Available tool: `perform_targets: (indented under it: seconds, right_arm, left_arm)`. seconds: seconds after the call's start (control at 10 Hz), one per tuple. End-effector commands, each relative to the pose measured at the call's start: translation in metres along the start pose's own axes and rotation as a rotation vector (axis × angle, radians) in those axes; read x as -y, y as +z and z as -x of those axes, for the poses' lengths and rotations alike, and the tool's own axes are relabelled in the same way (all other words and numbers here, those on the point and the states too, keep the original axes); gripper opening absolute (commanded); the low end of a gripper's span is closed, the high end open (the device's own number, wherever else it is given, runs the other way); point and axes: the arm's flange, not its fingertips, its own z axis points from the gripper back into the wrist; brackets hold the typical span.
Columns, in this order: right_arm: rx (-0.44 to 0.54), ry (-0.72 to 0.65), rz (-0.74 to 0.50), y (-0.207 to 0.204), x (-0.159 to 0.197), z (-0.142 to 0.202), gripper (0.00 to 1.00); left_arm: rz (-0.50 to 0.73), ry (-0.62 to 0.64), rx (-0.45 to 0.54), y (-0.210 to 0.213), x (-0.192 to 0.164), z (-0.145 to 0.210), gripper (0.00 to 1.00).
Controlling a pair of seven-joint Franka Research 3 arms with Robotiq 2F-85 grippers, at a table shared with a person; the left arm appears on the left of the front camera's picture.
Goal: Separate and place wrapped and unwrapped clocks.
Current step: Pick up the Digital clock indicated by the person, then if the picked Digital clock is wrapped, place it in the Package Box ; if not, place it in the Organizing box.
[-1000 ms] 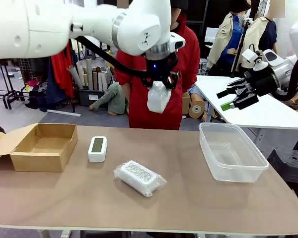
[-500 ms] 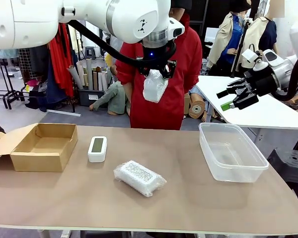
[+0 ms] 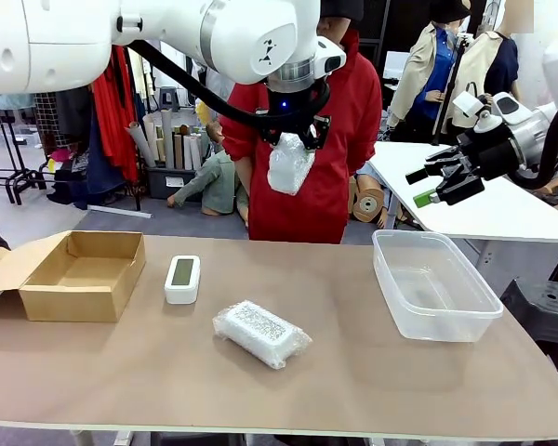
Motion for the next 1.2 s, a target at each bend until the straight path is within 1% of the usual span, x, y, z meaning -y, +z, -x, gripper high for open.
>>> perform_targets:
  seconds: [0.0, 1.1]
  right_arm:
    - [0.000, 0.002, -0.001, -0.0002, -0.0010, -0.0009, 1.00]
    - [0.000, 0.002, -0.001, -0.0002, -0.0010, -0.0009, 1.00]
  left_arm:
    - [0.001, 0.002, 0.008, 0.0052, -0.0009, -0.0012, 0.00]
    - [0.001, 0.002, 0.008, 0.0052, -0.0009, -0.0012, 0.00]
